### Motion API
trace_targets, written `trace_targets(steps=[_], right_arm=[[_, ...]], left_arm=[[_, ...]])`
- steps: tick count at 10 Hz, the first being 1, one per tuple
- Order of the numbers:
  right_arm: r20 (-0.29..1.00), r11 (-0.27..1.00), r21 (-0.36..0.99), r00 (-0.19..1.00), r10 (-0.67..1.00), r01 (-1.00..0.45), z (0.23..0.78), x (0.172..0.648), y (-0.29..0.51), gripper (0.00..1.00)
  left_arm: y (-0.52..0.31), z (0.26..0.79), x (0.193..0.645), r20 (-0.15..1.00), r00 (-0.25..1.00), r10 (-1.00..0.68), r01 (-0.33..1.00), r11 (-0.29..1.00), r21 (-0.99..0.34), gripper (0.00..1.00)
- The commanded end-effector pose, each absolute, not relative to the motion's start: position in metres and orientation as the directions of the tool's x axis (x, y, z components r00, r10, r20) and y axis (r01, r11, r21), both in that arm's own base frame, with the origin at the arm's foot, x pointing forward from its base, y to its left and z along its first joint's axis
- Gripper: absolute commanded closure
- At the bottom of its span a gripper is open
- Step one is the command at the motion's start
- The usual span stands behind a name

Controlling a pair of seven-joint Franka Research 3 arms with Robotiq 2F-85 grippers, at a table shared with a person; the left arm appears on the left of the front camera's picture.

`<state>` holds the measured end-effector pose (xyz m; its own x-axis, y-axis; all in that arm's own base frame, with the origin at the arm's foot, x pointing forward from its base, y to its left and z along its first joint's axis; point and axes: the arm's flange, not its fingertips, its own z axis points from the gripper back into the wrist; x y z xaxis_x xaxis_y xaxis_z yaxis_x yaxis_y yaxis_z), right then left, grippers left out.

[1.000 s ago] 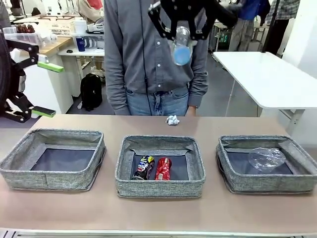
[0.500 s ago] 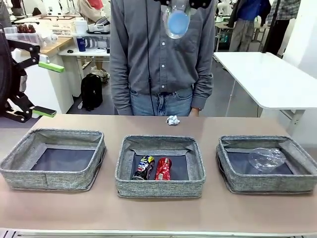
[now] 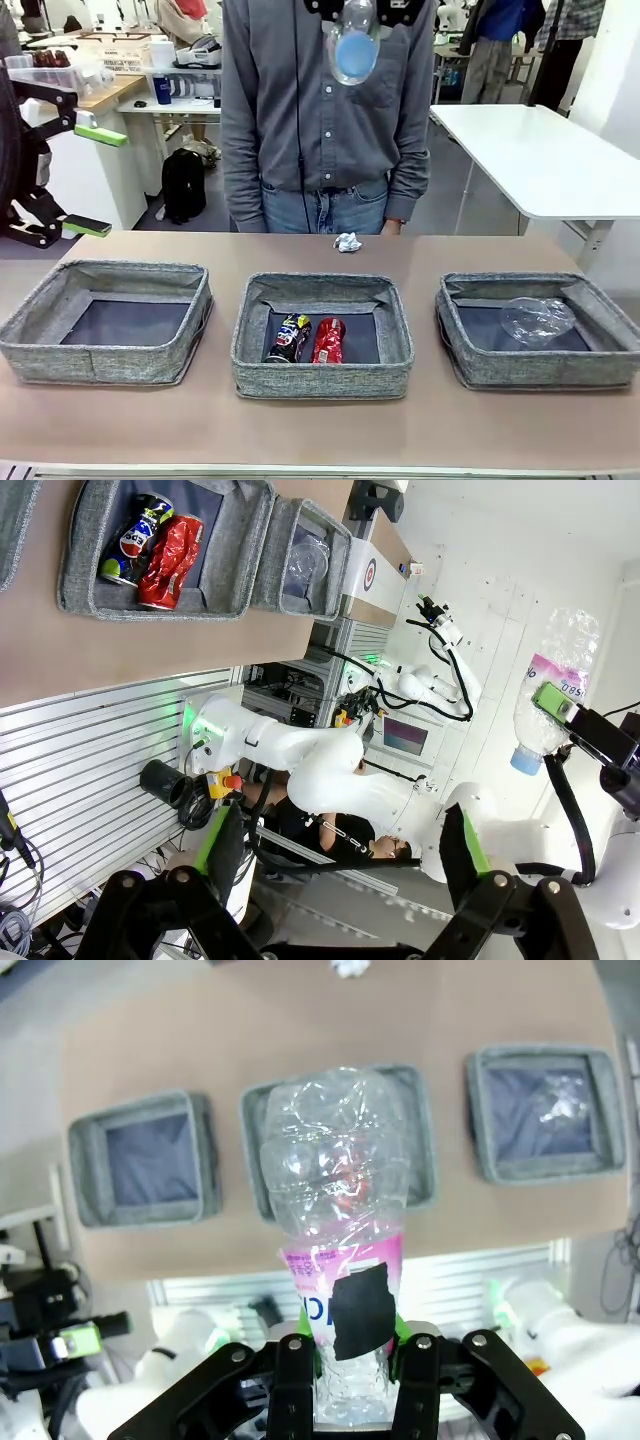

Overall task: Sort the waste into the appropriate baskets.
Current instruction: Pick up the waste item pointed out by the person, then place the picked waste into the Fabric basket indicated by the person.

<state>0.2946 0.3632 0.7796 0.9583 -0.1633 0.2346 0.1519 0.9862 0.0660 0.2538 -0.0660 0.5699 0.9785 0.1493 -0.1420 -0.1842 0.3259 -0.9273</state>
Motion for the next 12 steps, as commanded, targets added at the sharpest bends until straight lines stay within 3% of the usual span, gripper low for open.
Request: trace_targets(steps=[1,12], right_arm=[[0.249,0.986,0.060,0.954,-0.168,0.158,0.7797,0.2923,0.3616,0.78],[0.249,0.986,0.060,0.954,-0.168,0.158,0.7797,0.2923,0.3616,0.78]], left_arm=[[-0.0683,0.5677,0.2522,-0.125,0.982,0.139,-0.163,0.307,-0.938,0.00],[-0.0683,0.5677,0.2522,-0.125,0.982,0.139,-0.163,0.307,-0.938,0.00]])
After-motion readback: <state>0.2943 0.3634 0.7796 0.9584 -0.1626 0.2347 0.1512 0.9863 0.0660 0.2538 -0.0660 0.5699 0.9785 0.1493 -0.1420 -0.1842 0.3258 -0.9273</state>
